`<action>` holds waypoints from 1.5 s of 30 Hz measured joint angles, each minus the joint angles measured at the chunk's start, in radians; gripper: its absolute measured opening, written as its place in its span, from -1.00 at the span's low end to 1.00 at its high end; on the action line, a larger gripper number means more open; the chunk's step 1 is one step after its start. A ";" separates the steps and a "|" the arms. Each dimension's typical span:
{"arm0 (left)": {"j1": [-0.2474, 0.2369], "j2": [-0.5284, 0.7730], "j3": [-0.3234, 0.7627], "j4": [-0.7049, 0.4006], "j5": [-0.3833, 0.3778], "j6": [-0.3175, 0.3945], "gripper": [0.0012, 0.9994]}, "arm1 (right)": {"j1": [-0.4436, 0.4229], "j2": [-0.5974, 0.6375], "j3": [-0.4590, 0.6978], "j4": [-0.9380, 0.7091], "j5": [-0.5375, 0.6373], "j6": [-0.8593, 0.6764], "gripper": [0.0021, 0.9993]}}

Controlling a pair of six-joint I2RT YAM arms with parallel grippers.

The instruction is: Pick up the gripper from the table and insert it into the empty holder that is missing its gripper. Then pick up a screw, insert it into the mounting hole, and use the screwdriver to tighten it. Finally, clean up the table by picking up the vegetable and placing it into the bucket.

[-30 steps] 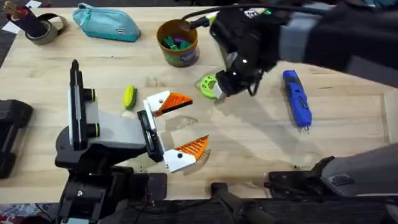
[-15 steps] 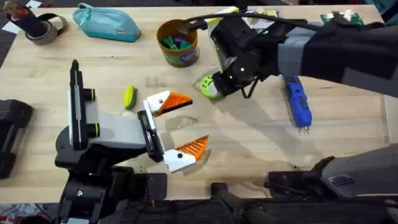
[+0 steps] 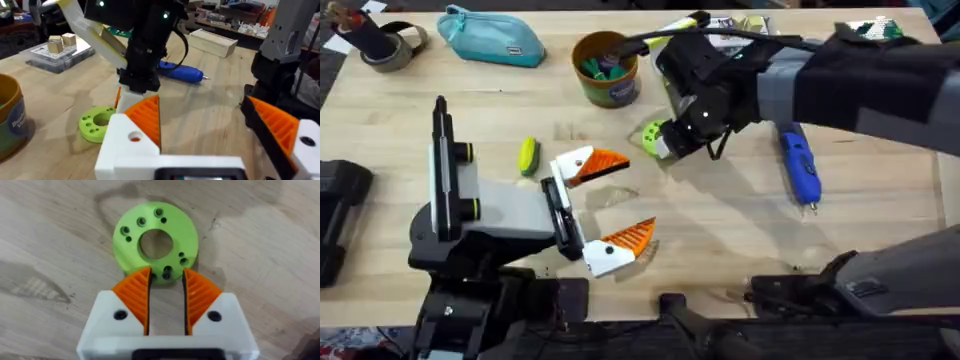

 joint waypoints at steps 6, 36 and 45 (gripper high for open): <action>0.000 0.000 0.000 0.000 0.000 0.000 0.98 | 0.000 0.004 0.000 0.007 0.001 -0.001 -0.30; 0.000 0.000 0.000 0.000 0.000 0.000 0.98 | 0.011 0.004 0.012 0.019 0.000 -0.030 -0.30; 0.000 0.000 0.000 0.000 0.000 0.000 0.98 | 0.014 0.004 0.012 0.019 0.000 -0.030 -0.30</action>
